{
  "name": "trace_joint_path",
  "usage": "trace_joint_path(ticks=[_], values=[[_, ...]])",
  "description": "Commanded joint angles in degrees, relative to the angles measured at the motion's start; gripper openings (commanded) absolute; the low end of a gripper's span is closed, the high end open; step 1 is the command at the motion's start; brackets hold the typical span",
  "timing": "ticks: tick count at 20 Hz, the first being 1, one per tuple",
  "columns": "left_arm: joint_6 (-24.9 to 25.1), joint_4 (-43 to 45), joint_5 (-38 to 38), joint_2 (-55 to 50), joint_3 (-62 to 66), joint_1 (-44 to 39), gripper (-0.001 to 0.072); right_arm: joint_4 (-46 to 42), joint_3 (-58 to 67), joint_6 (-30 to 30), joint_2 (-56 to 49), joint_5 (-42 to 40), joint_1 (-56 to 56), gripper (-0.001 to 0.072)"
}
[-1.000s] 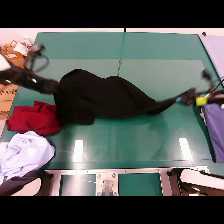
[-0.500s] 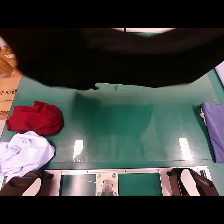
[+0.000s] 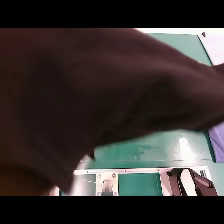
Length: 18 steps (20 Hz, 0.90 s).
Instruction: Fold the shirts.
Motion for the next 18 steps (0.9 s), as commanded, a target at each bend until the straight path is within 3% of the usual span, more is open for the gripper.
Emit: trace_joint_path(ticks=[1, 5, 9, 13, 18], values=[[-1.0, 0.0, -0.6, -0.8, -12.1, 0.0, 0.0025, -0.8, -7.1, -0.7, -4.9, 4.1, 0.1, 0.002], [-0.6, -0.8, 4.4, -8.1, -33.3, 0.0, 0.0025, 3.6, -24.9, -10.9, -12.7, 0.3, 1.4, 0.0019], [6.8, -8.0, 16.4, -21.9, -51.6, 0.0, 0.0025, 3.6, -37.2, -17.5, -26.8, -13.9, 6.3, 0.0019], [11.1, -13.6, 26.5, -38.1, -52.9, 0.0, 0.0025, 9.8, -30.8, -21.4, -47.4, -16.1, 7.2, 0.0019], [11.2, -15.7, 32.7, -47.9, -41.0, 0.0, 0.0024, 13.5, -12.8, -21.7, -63.9, -11.0, 7.2, 0.0019]])
